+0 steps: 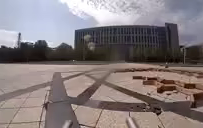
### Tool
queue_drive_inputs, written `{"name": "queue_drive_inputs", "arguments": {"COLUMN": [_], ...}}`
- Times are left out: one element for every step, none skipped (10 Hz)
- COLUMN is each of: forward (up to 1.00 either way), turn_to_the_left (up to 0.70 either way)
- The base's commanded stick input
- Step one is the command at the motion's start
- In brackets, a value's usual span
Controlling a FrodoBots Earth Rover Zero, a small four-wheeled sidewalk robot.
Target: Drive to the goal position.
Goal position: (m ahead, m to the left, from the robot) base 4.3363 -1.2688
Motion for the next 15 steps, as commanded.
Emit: {"name": "queue_drive_inputs", "arguments": {"forward": [0.7,0.7,0.7,0.7,0.7,0.7,0.7,0.7,0.7,0.7,0.7,0.7,0.7,0.7,0.7], "turn_to_the_left": [0.0,0.0,0.0,0.0,0.0,0.0,0.0,0.0,0.0,0.0,0.0,0.0,0.0,0.0,0.0]}}
